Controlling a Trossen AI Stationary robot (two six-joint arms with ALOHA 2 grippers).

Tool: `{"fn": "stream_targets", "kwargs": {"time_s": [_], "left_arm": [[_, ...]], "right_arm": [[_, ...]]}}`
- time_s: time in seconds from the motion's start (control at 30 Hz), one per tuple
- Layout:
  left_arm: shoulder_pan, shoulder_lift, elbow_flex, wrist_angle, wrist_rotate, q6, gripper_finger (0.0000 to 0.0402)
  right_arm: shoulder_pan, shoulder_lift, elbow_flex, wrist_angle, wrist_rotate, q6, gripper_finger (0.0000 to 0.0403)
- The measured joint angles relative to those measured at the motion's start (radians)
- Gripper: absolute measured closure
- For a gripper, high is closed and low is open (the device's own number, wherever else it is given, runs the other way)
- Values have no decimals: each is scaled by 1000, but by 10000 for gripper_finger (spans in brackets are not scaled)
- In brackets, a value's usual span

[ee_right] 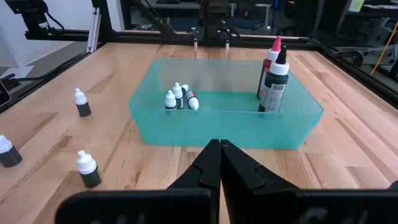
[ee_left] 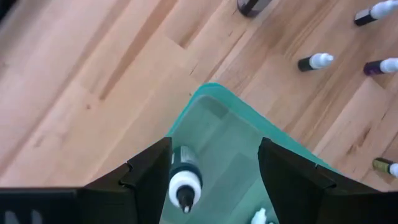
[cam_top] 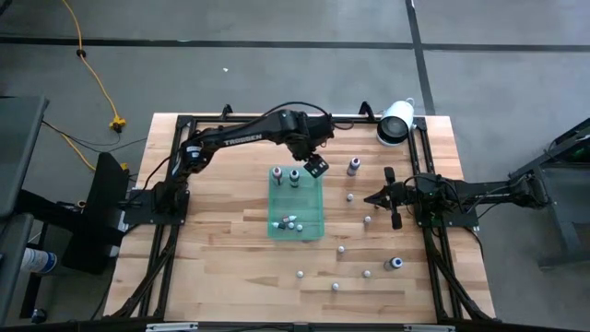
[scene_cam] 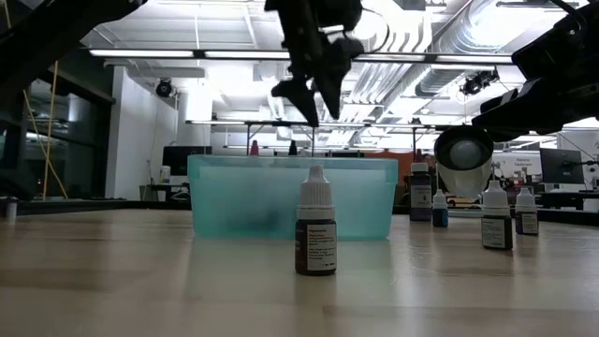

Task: Pick & Place food coloring
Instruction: Put the small blue food coloring bottle into the green bin

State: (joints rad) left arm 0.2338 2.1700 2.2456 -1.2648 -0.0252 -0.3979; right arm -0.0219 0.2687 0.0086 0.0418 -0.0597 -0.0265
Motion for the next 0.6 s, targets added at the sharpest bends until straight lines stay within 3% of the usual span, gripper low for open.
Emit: {"fn": "stream_targets", "kwargs": {"time_s": [0.2, 0.6], "left_arm": [[-36, -12, 110, -123, -77, 5, 172], [-193, -165, 92, -262, -117, -15, 173]], "right_arm": [[0, 0, 0, 0, 0, 0, 402], [0, 0, 0, 0, 0, 0, 402]]}}
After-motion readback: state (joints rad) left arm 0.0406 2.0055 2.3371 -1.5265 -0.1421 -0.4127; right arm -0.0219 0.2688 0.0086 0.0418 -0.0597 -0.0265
